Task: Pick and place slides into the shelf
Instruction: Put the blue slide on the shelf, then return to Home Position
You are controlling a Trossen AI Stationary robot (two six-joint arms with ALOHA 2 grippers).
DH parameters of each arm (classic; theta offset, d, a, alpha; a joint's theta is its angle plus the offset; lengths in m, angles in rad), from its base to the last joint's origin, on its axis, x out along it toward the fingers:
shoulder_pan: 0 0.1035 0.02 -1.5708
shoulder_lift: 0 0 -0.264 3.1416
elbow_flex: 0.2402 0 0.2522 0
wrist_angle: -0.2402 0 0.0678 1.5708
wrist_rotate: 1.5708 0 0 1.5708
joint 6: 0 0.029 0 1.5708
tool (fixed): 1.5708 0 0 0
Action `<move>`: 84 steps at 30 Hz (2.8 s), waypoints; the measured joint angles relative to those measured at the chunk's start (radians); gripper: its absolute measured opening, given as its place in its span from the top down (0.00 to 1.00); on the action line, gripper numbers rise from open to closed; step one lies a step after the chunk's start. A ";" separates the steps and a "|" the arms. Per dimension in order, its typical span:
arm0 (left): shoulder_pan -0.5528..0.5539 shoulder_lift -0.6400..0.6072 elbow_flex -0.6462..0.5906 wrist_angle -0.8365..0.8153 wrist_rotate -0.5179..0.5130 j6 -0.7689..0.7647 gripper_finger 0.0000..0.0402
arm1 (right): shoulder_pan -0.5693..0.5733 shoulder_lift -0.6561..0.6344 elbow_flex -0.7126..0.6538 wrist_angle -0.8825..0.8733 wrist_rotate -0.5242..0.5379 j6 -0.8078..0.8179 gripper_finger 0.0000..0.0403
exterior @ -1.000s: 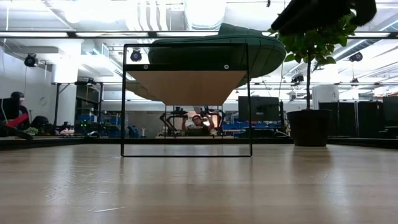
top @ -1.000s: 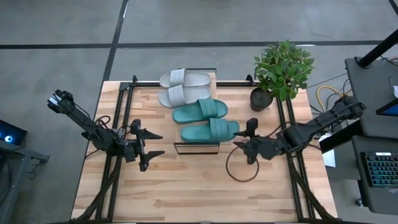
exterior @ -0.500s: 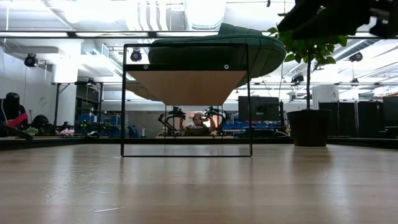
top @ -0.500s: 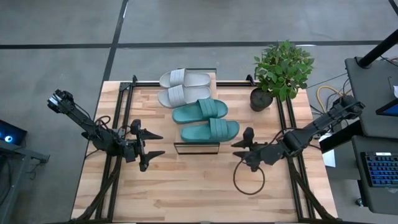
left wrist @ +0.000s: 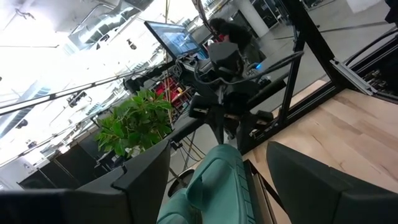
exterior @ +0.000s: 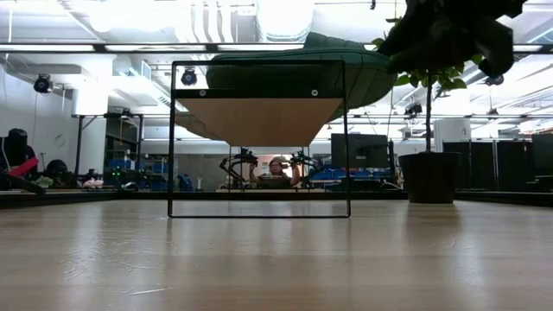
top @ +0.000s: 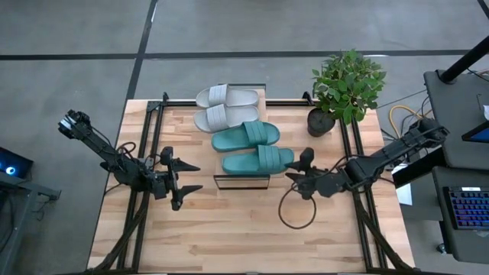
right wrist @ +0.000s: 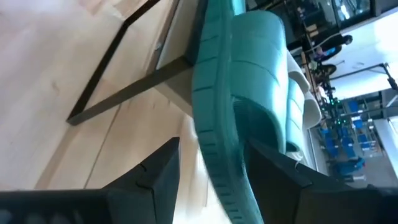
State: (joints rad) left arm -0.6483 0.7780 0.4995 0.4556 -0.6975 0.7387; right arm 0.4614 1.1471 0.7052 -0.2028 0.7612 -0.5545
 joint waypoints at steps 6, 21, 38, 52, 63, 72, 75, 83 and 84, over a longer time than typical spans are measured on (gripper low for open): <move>0.000 0.000 0.000 -0.001 0.000 0.000 0.37 | -0.017 -0.001 0.000 0.027 0.002 -0.004 0.59; 0.000 0.008 0.000 -0.002 0.000 -0.001 0.37 | -0.017 0.116 -0.008 0.027 0.041 -0.090 0.94; -0.001 0.013 0.001 0.000 0.000 -0.003 0.37 | -0.017 0.086 -0.008 0.102 0.063 -0.125 0.80; 0.000 0.013 0.001 -0.001 0.000 -0.003 0.37 | -0.015 0.010 -0.001 0.053 -0.112 -0.059 0.49; 0.001 0.007 0.002 0.018 0.001 -0.203 0.37 | -0.050 -0.149 0.020 0.296 -0.166 0.255 0.52; 0.033 0.055 -0.019 -0.053 0.233 -0.493 0.37 | -0.047 -0.263 -0.159 0.408 -0.134 0.372 0.66; 0.115 0.085 -0.018 -0.026 0.392 -0.493 0.37 | -0.048 -0.276 -0.240 0.547 -0.131 0.326 0.70; 0.435 -0.002 -0.012 -0.091 0.422 -0.397 0.37 | -0.048 -0.282 -0.310 0.627 -0.131 0.293 0.72; 0.452 -0.031 -0.016 -0.095 0.406 -0.370 0.37 | -0.048 -0.282 -0.311 0.623 -0.131 0.292 0.71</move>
State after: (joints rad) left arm -0.1966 0.7469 0.4836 0.3604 -0.2910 0.3690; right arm 0.4137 0.8654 0.3945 0.4199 0.6300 -0.2628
